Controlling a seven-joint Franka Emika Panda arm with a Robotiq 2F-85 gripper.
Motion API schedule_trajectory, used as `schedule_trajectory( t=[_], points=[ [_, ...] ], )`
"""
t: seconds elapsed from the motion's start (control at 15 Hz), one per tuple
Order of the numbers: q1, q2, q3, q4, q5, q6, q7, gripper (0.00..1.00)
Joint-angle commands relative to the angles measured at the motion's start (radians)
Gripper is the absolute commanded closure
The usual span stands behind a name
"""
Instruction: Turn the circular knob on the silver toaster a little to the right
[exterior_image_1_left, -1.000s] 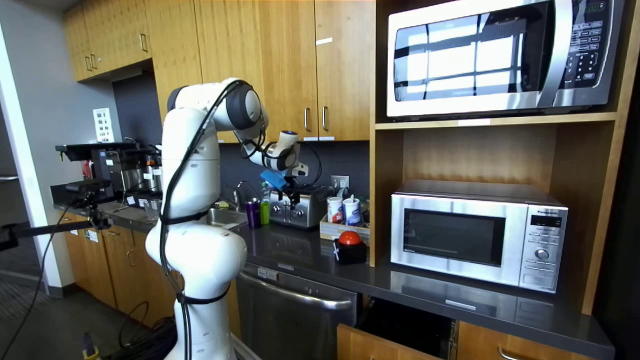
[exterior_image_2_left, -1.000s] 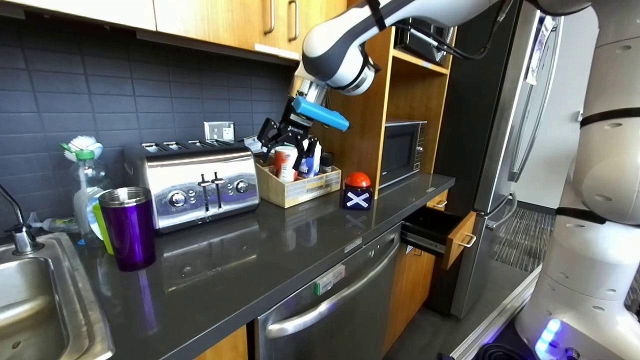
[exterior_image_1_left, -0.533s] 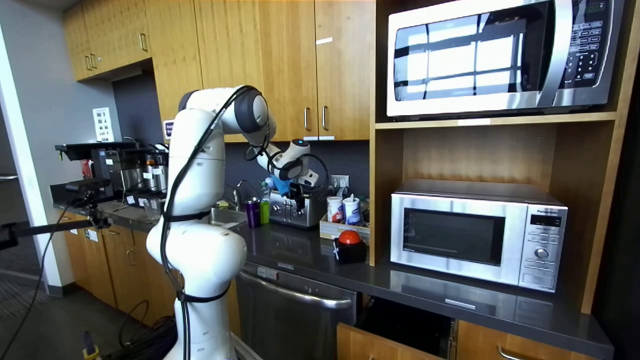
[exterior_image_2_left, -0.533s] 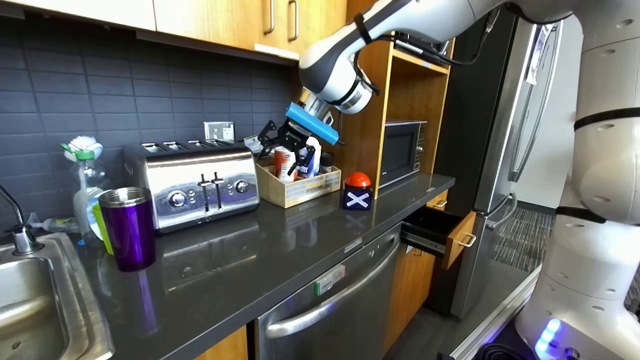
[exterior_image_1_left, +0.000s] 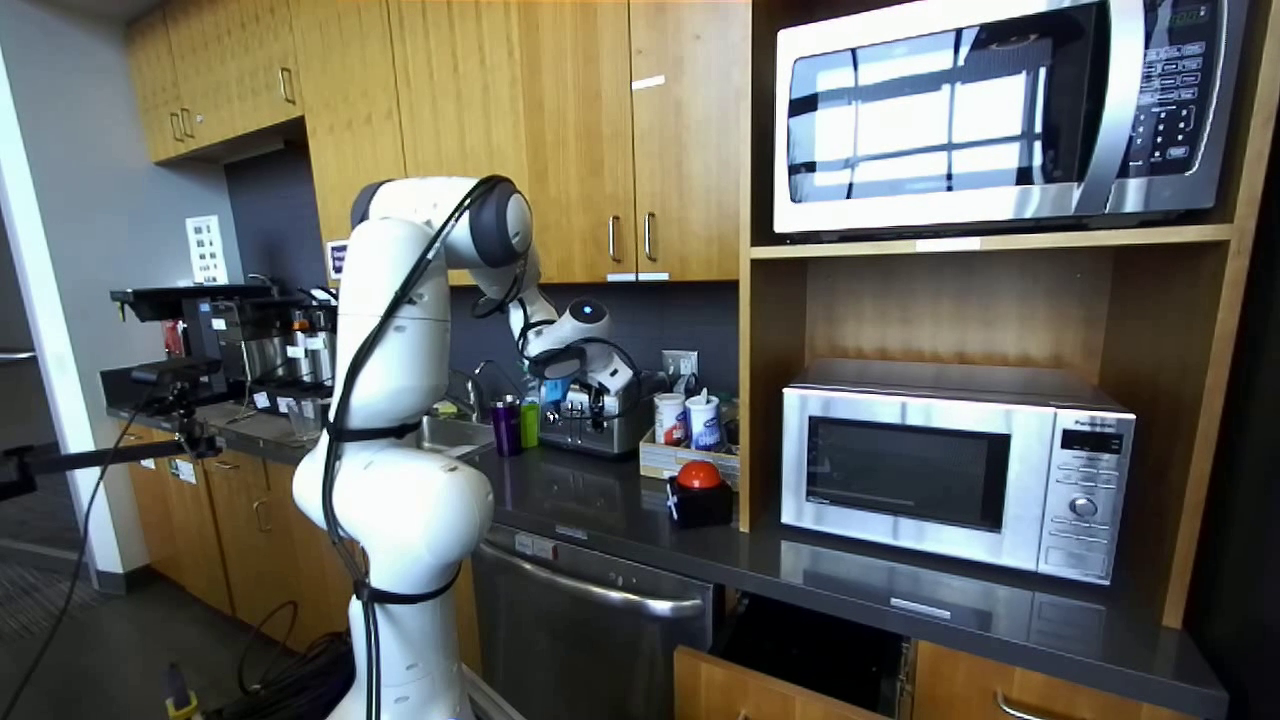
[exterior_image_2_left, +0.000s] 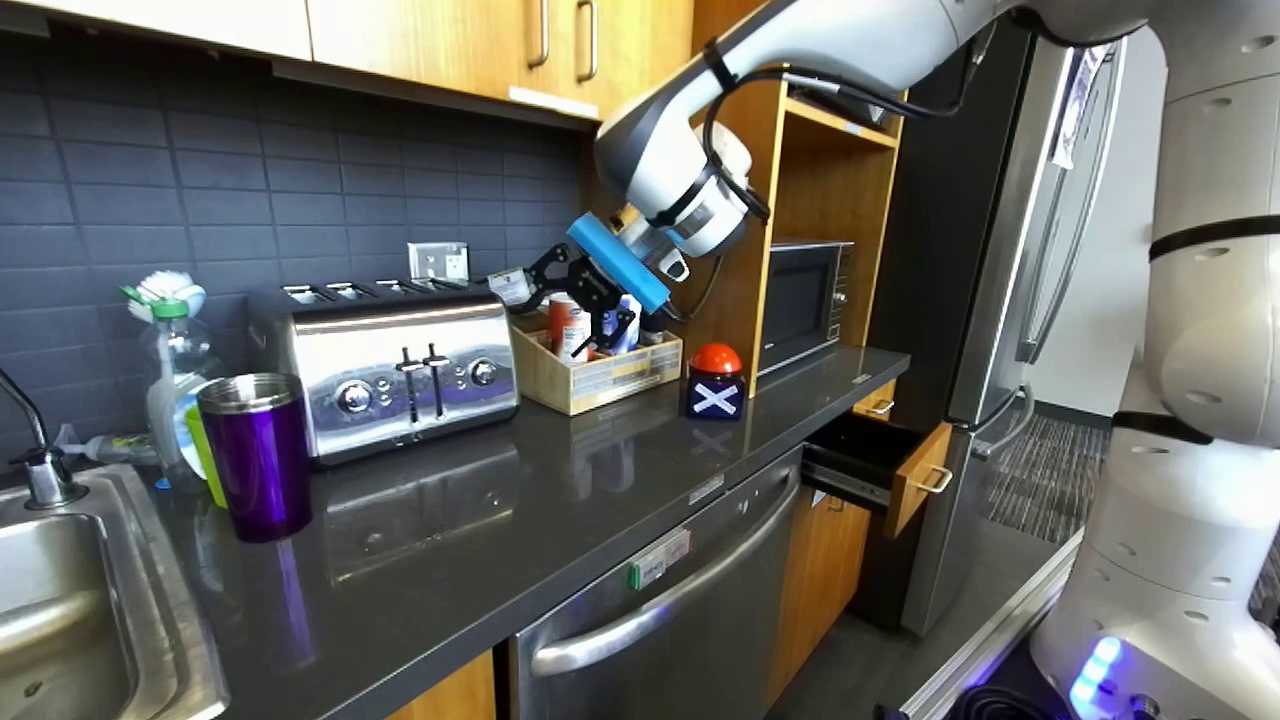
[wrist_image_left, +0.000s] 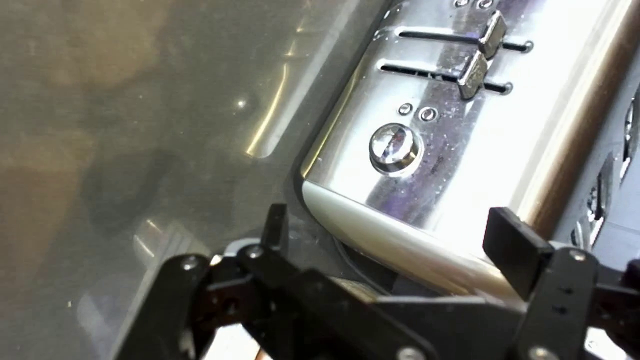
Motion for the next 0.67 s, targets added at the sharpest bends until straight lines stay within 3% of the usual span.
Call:
schedule_trajectory(
  t=[0.0, 0.2, 0.6],
  points=[
    [0.005, -0.007, 0.067, -0.006, 0.196, 0.135, -0.095, 0.0],
    [0.003, 0.034, 0.113, 0.043, 0.331, 0.24, -0.177, 0.0],
    [-0.011, 0.189, 0.137, 0.171, 0.319, 0.362, -0.191, 0.0]
  ],
)
